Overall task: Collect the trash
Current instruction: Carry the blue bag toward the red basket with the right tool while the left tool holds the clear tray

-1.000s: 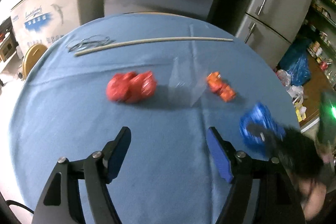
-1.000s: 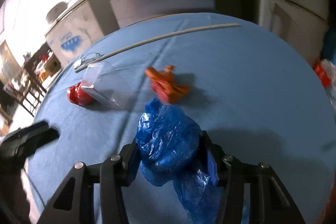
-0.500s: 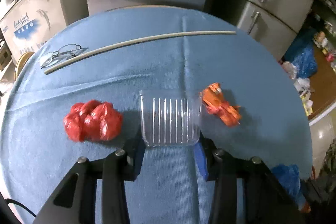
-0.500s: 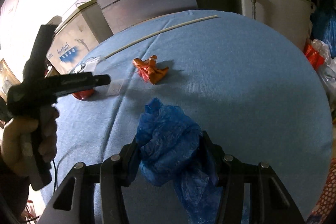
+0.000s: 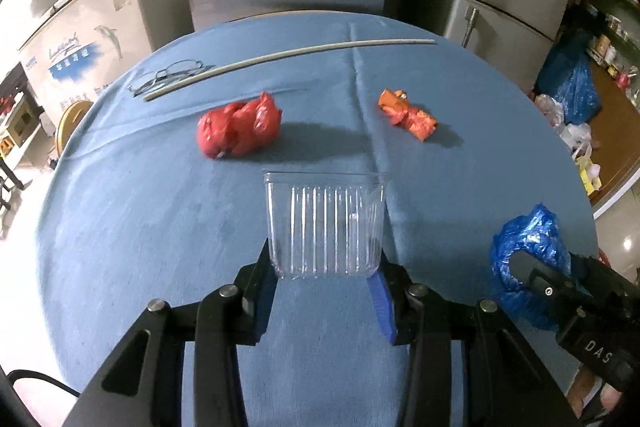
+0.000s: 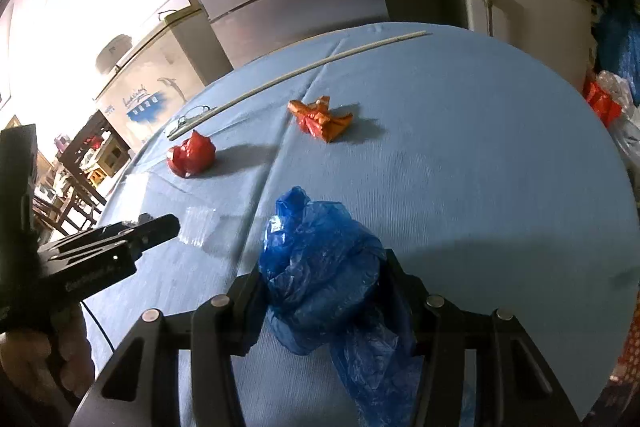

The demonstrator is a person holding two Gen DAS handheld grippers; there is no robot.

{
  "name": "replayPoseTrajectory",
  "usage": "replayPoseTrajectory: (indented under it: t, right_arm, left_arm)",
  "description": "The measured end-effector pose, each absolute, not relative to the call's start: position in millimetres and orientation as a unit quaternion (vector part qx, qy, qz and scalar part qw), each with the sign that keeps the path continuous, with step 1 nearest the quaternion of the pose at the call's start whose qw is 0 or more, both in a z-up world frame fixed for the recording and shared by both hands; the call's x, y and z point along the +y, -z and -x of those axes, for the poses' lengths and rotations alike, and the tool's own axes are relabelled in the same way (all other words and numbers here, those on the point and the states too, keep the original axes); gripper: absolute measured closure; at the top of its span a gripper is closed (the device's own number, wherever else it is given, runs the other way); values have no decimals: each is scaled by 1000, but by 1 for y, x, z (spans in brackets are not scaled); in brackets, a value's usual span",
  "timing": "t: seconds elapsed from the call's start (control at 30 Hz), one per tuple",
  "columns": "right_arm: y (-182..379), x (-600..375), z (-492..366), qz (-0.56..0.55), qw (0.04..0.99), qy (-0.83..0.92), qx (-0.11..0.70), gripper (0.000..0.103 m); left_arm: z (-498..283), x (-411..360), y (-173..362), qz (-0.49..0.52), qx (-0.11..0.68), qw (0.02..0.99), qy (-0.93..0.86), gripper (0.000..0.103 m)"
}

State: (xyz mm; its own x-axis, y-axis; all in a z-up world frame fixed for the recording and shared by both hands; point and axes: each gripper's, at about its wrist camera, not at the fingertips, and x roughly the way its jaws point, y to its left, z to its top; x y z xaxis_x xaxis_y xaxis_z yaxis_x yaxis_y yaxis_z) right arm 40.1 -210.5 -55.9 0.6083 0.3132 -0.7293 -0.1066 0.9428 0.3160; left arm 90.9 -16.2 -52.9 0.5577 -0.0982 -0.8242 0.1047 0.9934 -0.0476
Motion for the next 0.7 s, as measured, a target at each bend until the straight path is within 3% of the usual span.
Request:
replayPoseTrajectory:
  t: [0.7]
  right_arm:
    - [41, -232, -3, -150, 895, -99, 407, 48]
  left_arm:
    - [-61, -18, 47, -11, 460, 886, 56, 59]
